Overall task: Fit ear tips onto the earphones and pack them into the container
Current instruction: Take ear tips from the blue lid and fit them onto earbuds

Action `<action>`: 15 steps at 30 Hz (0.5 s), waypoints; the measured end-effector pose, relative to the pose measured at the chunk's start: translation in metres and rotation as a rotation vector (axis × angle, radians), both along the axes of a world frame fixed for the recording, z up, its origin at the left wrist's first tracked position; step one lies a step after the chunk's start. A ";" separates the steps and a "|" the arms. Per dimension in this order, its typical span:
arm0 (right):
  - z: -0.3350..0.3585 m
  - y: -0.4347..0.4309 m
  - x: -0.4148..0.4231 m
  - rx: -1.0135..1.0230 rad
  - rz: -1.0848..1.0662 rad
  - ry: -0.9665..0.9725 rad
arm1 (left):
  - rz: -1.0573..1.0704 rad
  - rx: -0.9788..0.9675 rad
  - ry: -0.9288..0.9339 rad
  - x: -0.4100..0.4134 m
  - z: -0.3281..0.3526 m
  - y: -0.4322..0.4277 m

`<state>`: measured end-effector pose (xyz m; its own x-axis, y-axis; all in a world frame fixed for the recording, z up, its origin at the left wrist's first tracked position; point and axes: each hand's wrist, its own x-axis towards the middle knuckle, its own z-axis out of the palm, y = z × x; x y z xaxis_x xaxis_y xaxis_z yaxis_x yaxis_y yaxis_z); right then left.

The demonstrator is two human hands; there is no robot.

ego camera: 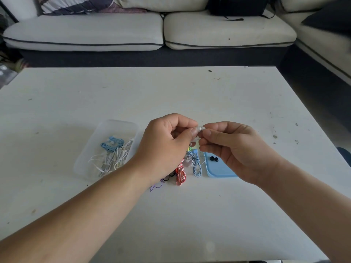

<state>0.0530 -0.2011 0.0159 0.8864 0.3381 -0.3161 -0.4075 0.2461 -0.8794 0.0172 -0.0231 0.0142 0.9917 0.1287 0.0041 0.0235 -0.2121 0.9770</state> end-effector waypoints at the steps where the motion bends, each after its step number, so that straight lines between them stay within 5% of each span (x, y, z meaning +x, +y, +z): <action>1: -0.001 0.001 -0.001 0.000 -0.012 -0.004 | 0.004 0.013 -0.006 0.000 -0.001 0.000; 15: -0.004 0.011 -0.014 -0.096 -0.044 -0.042 | 0.048 0.043 -0.005 0.003 -0.007 0.007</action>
<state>0.0395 -0.1897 0.0118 0.9128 0.2687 -0.3075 -0.3604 0.1763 -0.9160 0.0200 -0.0159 0.0074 0.9843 0.1756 0.0159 0.0295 -0.2529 0.9670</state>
